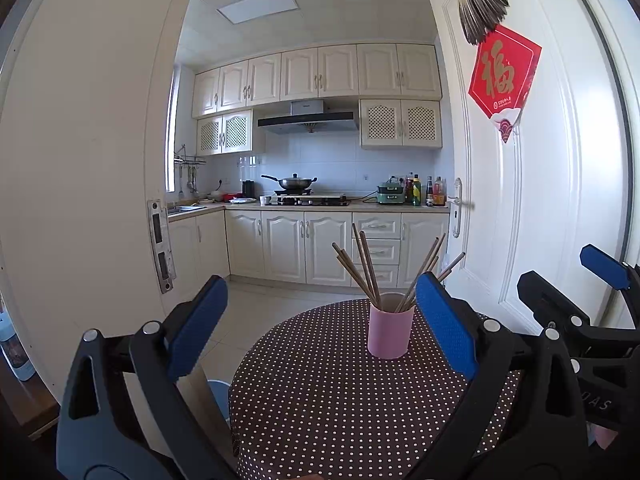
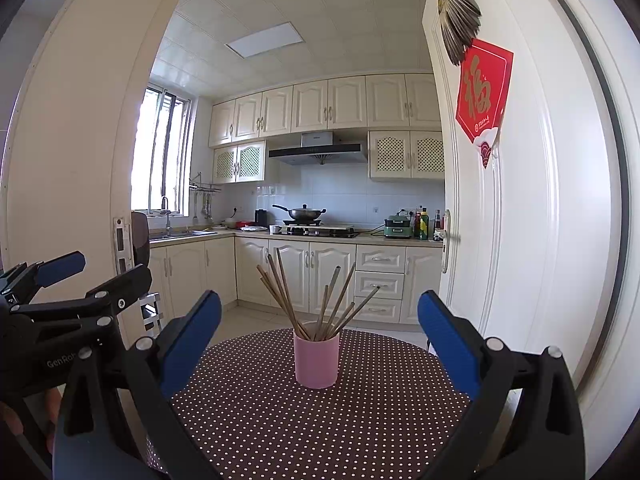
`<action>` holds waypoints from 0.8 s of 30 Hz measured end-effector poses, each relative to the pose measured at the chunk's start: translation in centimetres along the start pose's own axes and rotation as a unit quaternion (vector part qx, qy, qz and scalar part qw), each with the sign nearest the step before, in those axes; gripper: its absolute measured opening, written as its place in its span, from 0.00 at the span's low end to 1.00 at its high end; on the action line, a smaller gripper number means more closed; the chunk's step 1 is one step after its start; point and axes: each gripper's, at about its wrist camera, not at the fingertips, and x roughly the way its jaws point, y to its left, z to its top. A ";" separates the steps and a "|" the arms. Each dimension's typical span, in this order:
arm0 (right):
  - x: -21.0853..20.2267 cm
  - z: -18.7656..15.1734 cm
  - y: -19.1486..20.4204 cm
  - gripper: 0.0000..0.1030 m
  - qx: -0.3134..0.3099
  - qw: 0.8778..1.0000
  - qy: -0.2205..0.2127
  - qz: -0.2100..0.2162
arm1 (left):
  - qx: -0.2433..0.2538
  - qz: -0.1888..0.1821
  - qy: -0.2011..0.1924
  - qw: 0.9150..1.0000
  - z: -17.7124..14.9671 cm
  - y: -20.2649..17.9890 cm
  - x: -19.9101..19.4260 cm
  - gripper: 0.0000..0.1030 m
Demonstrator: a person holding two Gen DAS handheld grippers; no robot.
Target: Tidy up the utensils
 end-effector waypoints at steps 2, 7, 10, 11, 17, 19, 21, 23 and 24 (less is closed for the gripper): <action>0.0 0.0 0.0 0.92 0.000 1.000 0.000 0.000 | -0.001 -0.001 0.001 1.000 0.0 0.0 0.0 0.91; 0.0 0.0 0.0 0.92 0.001 1.000 0.001 0.001 | 0.000 0.000 0.001 1.000 0.0 0.0 0.0 0.91; 0.0 0.0 0.0 0.92 0.001 1.000 0.002 0.001 | -0.001 0.000 0.003 1.000 0.1 0.0 0.1 0.91; 0.0 0.0 0.0 0.92 0.001 1.000 0.002 0.001 | -0.001 0.000 0.004 1.000 0.0 -0.1 0.1 0.91; 0.0 0.0 0.0 0.92 0.002 1.000 0.003 0.001 | -0.001 0.000 0.004 1.000 0.0 0.0 0.1 0.91; 0.0 0.0 0.0 0.92 0.002 1.000 0.004 0.000 | 0.000 0.001 0.004 1.000 0.0 0.0 0.1 0.91; 0.0 -0.1 0.0 0.92 0.003 1.000 0.003 0.001 | 0.000 0.001 0.003 1.000 0.0 -0.1 0.1 0.91; 0.0 -0.1 0.0 0.92 0.003 1.000 0.004 0.001 | 0.001 0.002 0.002 1.000 0.0 -0.1 0.0 0.91; 0.0 -0.1 0.0 0.92 0.003 1.000 0.003 0.000 | 0.001 0.002 0.002 1.000 0.0 -0.1 0.0 0.91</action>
